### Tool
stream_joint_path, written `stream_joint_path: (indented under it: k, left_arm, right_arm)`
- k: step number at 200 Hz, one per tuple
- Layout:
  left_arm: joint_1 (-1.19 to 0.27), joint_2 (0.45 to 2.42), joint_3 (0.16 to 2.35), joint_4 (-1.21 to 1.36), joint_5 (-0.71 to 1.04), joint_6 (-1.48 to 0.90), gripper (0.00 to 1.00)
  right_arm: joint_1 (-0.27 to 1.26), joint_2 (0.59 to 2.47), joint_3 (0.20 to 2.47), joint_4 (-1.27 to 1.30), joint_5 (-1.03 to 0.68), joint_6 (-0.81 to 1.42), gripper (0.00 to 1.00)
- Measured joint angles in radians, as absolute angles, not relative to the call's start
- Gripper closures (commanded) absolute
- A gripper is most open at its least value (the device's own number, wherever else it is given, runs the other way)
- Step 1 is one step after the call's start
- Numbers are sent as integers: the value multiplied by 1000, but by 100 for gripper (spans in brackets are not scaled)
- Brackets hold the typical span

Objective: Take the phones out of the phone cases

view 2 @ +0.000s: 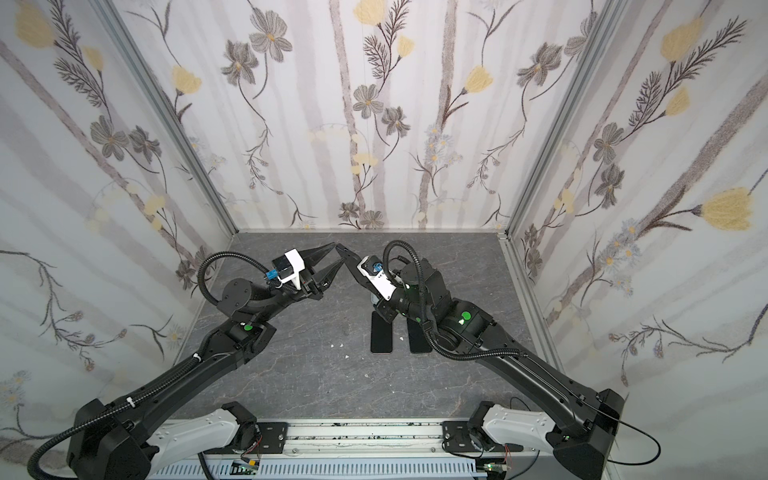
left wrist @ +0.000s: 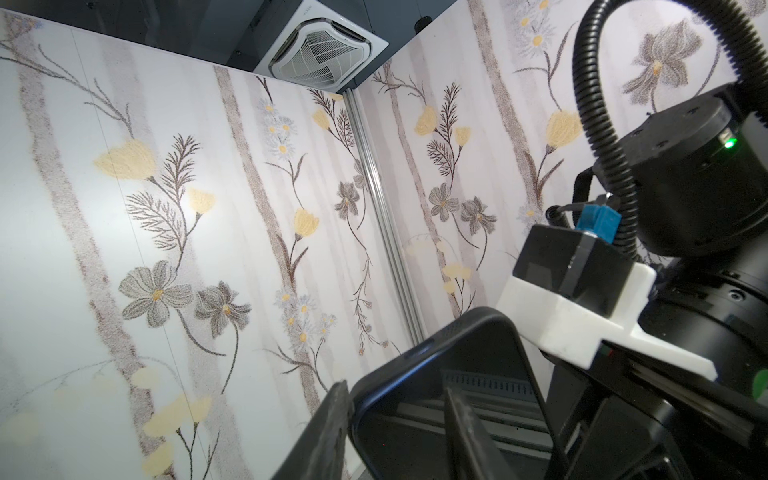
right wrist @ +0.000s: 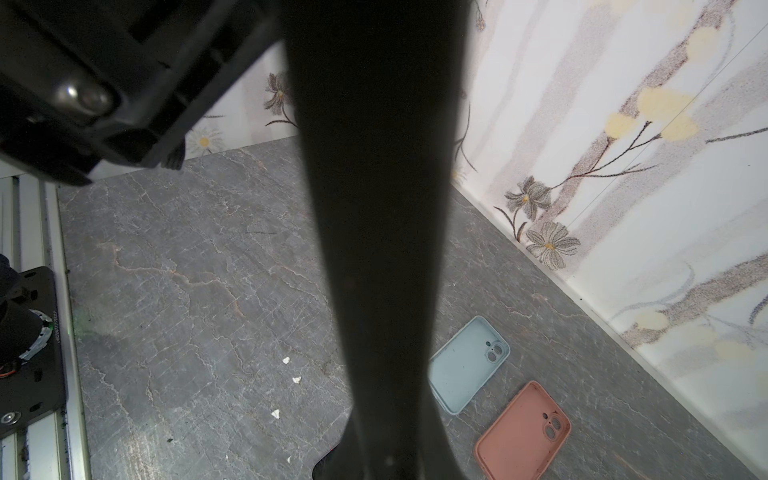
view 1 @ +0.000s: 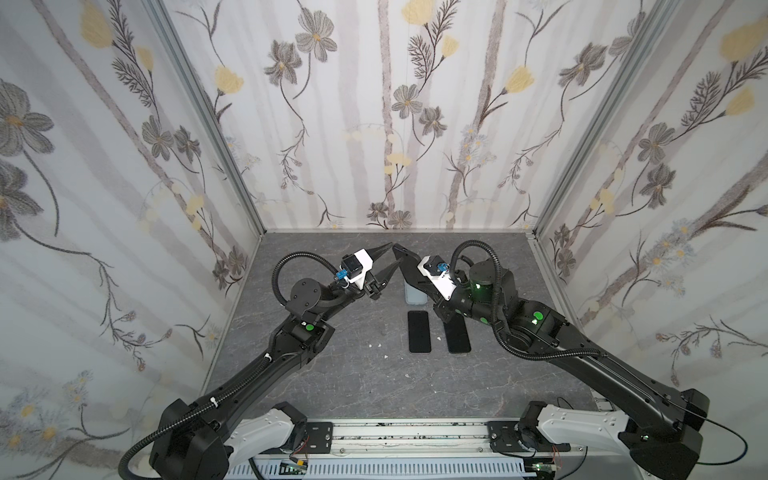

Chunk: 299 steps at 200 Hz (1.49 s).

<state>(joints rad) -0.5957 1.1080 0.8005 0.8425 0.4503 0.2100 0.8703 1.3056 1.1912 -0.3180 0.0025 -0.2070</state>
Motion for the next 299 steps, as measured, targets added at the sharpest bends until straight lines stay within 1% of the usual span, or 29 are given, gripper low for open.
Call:
stream_joint_path:
  k: [54, 89, 94, 109, 128, 163, 197, 299]
  left_arm:
    - [-595, 1116, 801, 861, 456, 210, 61]
    - [-595, 1110, 796, 860, 451, 210, 49]
    - [-596, 1106, 793, 857, 445, 210, 45]
    - [-596, 1096, 785, 848, 419, 210, 44]
    - [-596, 1084, 778, 844, 394, 214, 44]
    - [-596, 1079, 778, 841, 398, 217, 51]
    - [-596, 1079, 778, 841, 423, 217, 54]
    - [-596, 1084, 778, 841, 446, 217, 54]
  right_arm:
    - [877, 1309, 1196, -319, 1, -206, 100]
    - [877, 1308, 1193, -312, 6, -199, 100]
    - [878, 1306, 1188, -309, 6, -200, 100]
    - [879, 1298, 1178, -302, 10, -199, 100]
    - [879, 1296, 1177, -295, 35, -191, 100]
    - [878, 1302, 1185, -295, 62, -180, 100]
    - [878, 1309, 1195, -296, 59, -174, 100]
    - [886, 1332, 1214, -309, 29, -174, 100]
